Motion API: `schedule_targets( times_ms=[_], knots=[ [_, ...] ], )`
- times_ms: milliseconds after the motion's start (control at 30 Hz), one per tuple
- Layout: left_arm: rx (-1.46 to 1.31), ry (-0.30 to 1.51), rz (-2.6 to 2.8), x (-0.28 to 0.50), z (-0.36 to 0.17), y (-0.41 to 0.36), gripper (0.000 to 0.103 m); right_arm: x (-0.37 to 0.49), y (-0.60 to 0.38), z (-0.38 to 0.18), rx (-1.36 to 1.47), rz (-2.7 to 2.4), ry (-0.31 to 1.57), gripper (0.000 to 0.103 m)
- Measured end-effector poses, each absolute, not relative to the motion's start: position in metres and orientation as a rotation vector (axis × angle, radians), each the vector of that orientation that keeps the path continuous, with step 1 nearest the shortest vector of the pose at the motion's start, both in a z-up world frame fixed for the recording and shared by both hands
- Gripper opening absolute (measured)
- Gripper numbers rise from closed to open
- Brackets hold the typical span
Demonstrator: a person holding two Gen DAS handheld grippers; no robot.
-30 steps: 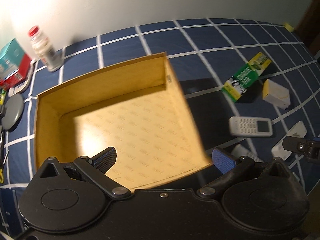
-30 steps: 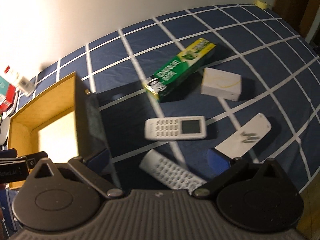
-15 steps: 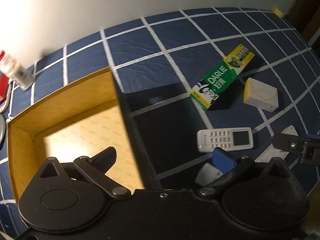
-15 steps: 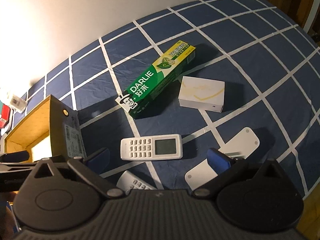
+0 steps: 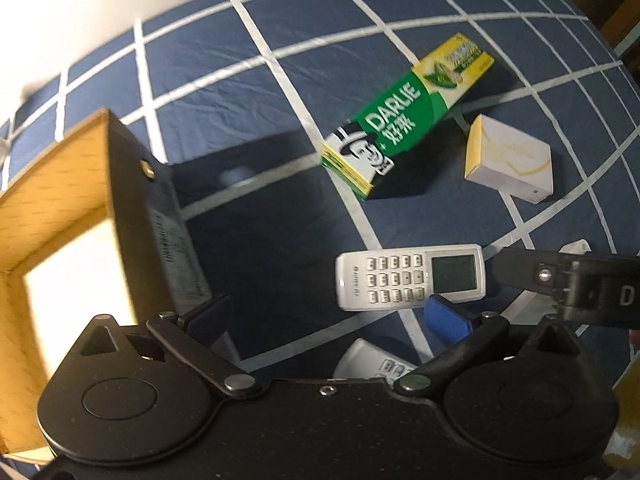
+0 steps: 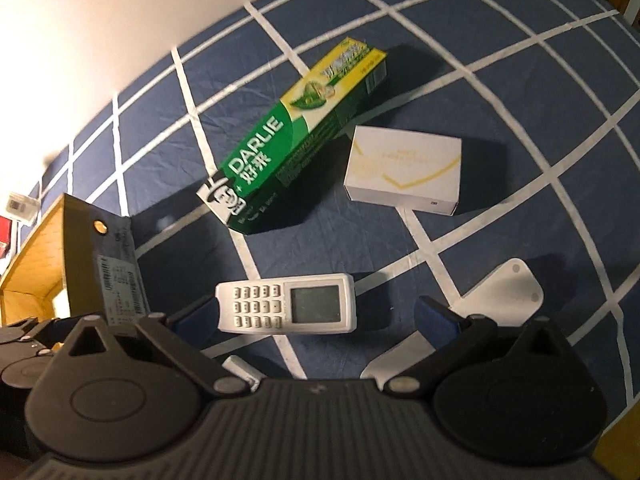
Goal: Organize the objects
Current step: 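Move the right gripper toward the small white handset remote, then close the right gripper on the small white handset remote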
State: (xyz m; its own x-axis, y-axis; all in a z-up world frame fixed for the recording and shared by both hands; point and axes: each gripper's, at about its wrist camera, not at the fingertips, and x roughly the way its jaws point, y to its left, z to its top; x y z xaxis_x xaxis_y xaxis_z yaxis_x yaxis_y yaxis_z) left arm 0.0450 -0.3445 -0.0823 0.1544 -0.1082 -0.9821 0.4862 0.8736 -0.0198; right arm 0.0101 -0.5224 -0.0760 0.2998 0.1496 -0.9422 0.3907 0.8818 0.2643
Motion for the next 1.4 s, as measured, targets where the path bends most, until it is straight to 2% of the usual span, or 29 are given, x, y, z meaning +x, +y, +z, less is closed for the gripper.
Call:
schedule_targets(
  times_ms=[467,700,800,1167,1300,1400],
  knots=[
    [0.324,1.478,-0.464,0.059,-0.139,-0.361,0.103,0.038,-0.527,-0.134,0.529,-0.135,1.392,0.1],
    [0.307,1.524,-0.48,0.062,-0.158,-0.363,0.1,0.044,-0.522,-0.156,0.535,-0.113,1.451,0.093],
    [0.283,1.548,-0.475,0.065,-0.164,-0.36,0.095,0.046,-0.519,-0.159,0.529,-0.105,1.454,0.093],
    [0.241,1.568,-0.54,0.068,-0.166,-0.365,0.086,0.052,-0.516,-0.165,0.532,-0.096,1.467,0.086],
    [0.235,1.567,-0.563,0.068,-0.165,-0.367,0.084,0.053,-0.513,-0.167,0.533,-0.082,1.472,0.076],
    [0.217,1.581,-0.579,0.069,-0.166,-0.37,0.078,0.053,-0.512,-0.168,0.526,-0.09,1.478,0.073]
  ],
)
